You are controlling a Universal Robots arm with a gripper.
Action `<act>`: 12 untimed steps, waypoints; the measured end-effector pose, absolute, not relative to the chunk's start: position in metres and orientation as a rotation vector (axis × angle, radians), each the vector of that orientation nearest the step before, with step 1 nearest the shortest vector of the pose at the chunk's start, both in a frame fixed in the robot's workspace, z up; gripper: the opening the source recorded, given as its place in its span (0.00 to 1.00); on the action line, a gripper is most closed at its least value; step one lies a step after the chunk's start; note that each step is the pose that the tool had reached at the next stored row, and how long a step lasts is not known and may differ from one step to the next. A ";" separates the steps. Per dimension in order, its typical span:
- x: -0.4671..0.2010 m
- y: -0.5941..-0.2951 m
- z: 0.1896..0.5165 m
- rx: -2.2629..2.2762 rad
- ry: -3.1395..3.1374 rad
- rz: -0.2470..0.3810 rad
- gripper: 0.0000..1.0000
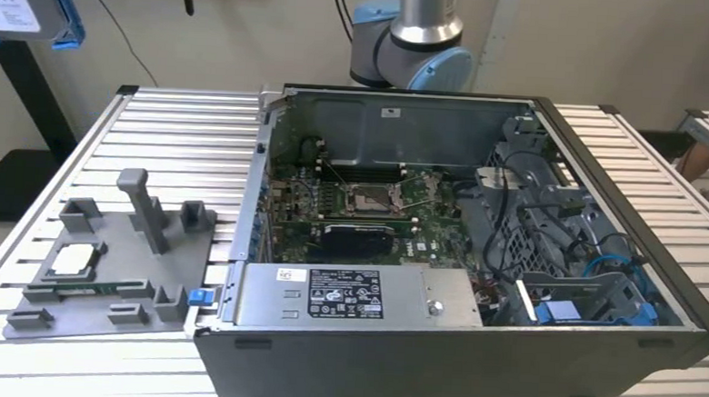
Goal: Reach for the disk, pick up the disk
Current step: 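Pick up the disk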
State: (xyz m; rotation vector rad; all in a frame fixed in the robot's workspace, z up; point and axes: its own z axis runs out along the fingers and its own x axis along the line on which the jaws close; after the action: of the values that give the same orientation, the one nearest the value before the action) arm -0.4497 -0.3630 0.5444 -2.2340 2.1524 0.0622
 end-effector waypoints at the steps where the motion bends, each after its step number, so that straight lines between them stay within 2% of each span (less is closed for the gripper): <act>1: -0.450 -0.363 0.545 -2.234 2.153 0.062 0.00; 12: -0.428 -0.363 0.545 -2.235 2.153 0.064 0.00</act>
State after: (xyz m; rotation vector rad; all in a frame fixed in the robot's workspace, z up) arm -0.4277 -0.3630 0.5450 -2.2347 2.1534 0.0639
